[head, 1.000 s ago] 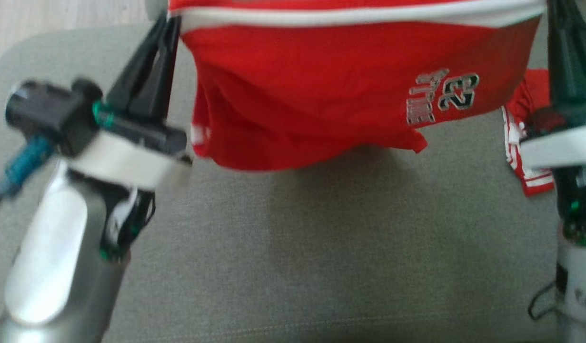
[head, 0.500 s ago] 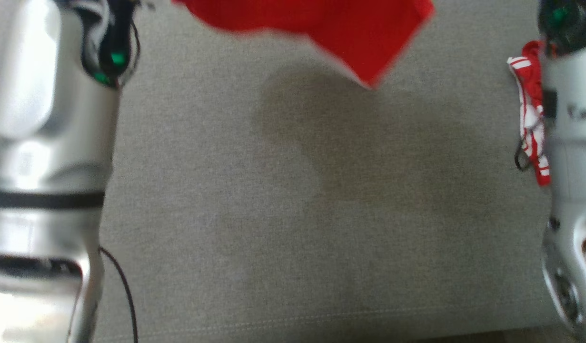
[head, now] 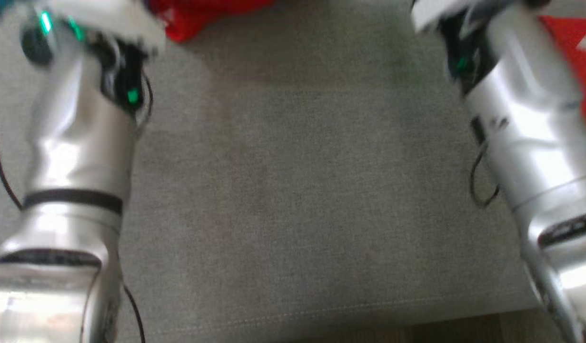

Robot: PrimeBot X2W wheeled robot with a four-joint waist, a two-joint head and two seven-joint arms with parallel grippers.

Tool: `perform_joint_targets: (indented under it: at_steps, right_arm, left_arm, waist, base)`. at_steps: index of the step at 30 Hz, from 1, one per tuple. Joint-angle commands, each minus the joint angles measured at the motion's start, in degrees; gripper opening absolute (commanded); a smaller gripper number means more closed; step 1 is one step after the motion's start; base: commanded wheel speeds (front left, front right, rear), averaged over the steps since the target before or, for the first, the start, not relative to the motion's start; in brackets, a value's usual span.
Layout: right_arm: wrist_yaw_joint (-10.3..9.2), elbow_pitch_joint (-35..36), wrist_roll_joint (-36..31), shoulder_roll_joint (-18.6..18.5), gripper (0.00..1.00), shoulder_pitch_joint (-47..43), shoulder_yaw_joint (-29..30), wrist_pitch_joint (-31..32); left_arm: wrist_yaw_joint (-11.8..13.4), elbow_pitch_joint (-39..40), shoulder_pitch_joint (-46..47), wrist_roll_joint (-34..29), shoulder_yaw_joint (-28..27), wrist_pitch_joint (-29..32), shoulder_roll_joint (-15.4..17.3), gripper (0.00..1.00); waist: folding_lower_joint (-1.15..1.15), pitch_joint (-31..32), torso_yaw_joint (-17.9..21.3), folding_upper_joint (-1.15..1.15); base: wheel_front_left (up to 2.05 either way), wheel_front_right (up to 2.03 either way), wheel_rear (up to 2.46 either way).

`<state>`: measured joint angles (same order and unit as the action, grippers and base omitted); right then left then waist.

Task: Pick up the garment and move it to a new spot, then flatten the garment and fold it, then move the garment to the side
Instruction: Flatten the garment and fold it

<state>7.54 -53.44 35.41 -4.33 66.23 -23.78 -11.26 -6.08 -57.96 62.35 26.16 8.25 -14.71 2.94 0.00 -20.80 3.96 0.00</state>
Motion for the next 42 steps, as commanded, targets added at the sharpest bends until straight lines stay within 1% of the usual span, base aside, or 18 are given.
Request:
perform_joint_targets:
  at_steps: [1,3,5,10,14,18,22,26,29,33,37,40,42]
  right_arm:
    - [-0.05,0.6,2.6,1.4,0.0,-1.7,-1.9,-0.9]
    - [-0.05,-0.6,5.2,1.4,0.0,-3.9,-4.4,-1.5]
    - [-0.05,-1.6,7.4,1.4,0.0,-6.0,-5.8,-2.2]
    - [-0.05,-2.4,9.8,1.4,0.0,-10.3,-7.2,-3.3]
    - [-0.05,0.1,10.2,0.7,0.0,-15.6,-6.0,-3.7]
    - [-0.05,6.7,8.2,-1.0,0.0,-23.8,-3.4,-3.7]
    - [-0.05,13.3,6.4,-2.3,0.0,-33.5,-0.8,-3.7]
    - [-0.05,19.7,4.6,-2.6,0.0,-43.4,3.3,-3.7]
    - [-0.05,25.3,2.8,-2.4,0.0,-51.0,5.9,-2.2]
    - [-0.05,35.8,-1.1,-1.9,0.0,-61.3,11.0,3.2]
    - [-0.05,48.2,-5.6,-0.5,0.0,-70.9,16.5,11.7]
    - [-0.05,57.4,-8.2,0.5,0.0,-76.7,19.4,17.8]
    - [-0.05,62.4,-9.3,1.0,0.0,-79.4,20.7,21.2]
  left_arm:
    - [-0.1,0.4,-0.1,0.6,-1.6,-0.3,1.2,0.0]
    - [-0.2,-1.1,-2.1,1.0,-2.2,-0.3,0.8,0.0]
    - [-0.3,-1.8,-4.0,1.2,-2.7,-0.3,0.4,0.0]
    - [-0.7,-0.8,-8.5,1.1,-2.9,-0.3,0.1,0.0]
    - [-1.1,4.5,-14.6,0.2,-1.6,-0.3,0.0,0.0]
    - [-1.3,11.6,-22.8,0.4,0.5,-0.3,0.0,0.0]
    - [-1.4,18.8,-31.9,-1.0,3.0,-0.3,0.0,0.0]
    - [-1.3,26.9,-41.3,-2.4,3.0,-0.3,0.2,0.0]
    - [-0.6,31.9,-48.7,-3.2,2.9,-0.3,0.5,0.0]
    - [1.4,39.2,-56.8,-3.3,3.1,1.5,1.4,0.0]
    - [4.2,48.6,-64.1,-3.0,2.9,5.7,2.5,0.0]
    - [6.4,56.4,-68.7,-3.1,3.1,9.5,3.1,0.0]
    - [7.3,60.6,-71.1,-3.1,3.3,12.0,3.8,0.0]
  waist:
    - [0.0,-1.1,-0.1,0.0]
    - [0.0,-1.9,-0.1,0.0]
    - [0.0,-2.5,-0.3,0.0]
    - [0.0,-2.6,-0.7,0.0]
    - [0.0,-1.6,-1.1,0.0]
    - [0.0,1.0,-1.2,0.0]
    - [0.0,4.1,-1.6,0.0]
    - [0.0,7.5,-1.8,0.0]
    - [0.0,10.2,-1.9,0.0]
    - [0.0,12.8,-1.8,0.0]
    - [0.0,14.7,-1.7,0.0]
    - [0.0,15.7,-1.9,0.0]
    - [0.0,16.0,-2.0,0.0]
  base:
    - [0.0,0.0,0.0]
    - [0.0,0.0,0.0]
    - [0.0,0.0,0.0]
    - [0.0,0.0,0.0]
    - [0.0,0.0,0.0]
    - [0.0,0.0,0.0]
    - [0.0,0.0,0.0]
    - [0.0,0.0,0.0]
    - [0.0,0.0,0.0]
    - [0.0,0.0,0.0]
    - [0.0,0.0,0.0]
    - [0.0,0.0,0.0]
    - [0.0,0.0,0.0]
